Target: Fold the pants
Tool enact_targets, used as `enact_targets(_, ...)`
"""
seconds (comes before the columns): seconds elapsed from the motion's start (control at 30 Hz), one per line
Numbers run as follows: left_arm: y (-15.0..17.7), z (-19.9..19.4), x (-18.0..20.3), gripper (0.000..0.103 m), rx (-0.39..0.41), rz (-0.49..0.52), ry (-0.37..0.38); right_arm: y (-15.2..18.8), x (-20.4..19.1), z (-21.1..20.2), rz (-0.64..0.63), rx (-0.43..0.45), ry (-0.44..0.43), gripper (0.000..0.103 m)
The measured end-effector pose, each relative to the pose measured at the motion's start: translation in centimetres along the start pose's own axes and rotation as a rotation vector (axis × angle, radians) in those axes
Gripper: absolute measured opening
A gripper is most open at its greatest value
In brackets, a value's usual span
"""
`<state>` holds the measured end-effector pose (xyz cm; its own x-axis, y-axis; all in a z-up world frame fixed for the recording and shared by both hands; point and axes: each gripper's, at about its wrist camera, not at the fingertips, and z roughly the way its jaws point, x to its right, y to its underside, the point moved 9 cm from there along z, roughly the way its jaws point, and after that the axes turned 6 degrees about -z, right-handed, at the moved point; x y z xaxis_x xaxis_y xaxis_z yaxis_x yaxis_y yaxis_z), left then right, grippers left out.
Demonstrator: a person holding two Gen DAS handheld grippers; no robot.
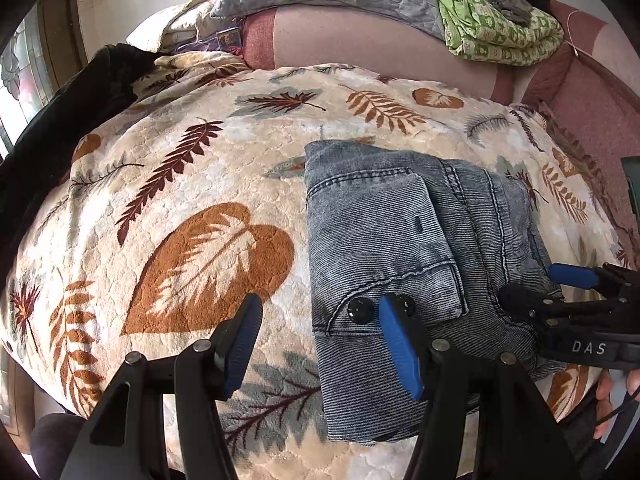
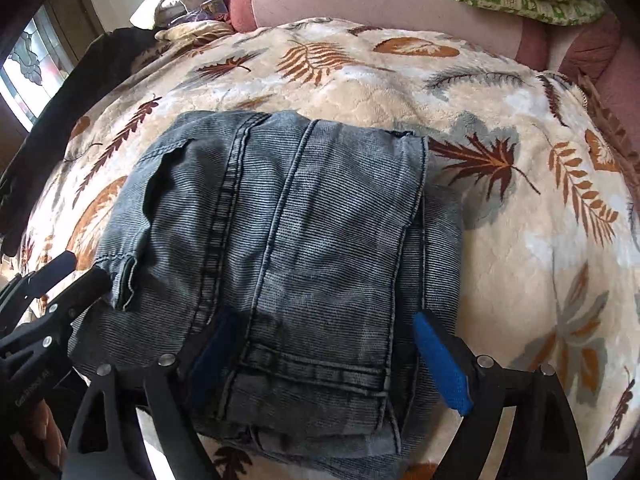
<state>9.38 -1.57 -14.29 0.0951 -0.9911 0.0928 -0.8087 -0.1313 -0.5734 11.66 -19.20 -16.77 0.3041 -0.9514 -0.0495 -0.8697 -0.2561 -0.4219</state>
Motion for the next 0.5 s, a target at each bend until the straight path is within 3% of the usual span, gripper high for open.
enact_targets(0.07,-0.5,-0.7,-0.4,0.062,0.031,-0.016,-0.007,0.3,-0.2,-1.0,0.0,0.041,0.005,0.09)
enact_targets(0.17,-0.3,0.1,-0.3,0.062,0.003,-0.02,-0.005,2.7,-0.9,1.4,-0.025,-0.028,0.019,0.091)
enact_targets(0.23,1.0,1.5,0.6,0.062,-0.044,0.067,-0.044,2.9,-1.0,0.8,-0.033,0.002,0.028,0.092)
enact_targets(0.27,1.1,1.5,0.9,0.063,-0.015,0.117,-0.076,2.9,-1.0,0.7,-0.024,-0.017,0.015,0.092)
enact_targets(0.37,0.6,0.2,0.9,0.062,0.023,0.125,-0.078,2.1,-0.6,-0.3,-0.013,-0.022,-0.022,0.092)
enact_targets(0.5,0.4,-0.7,0.4,0.062,0.035,0.078,-0.043,-1.7,0.7,-2.9,0.05,0.072,-0.059,0.092)
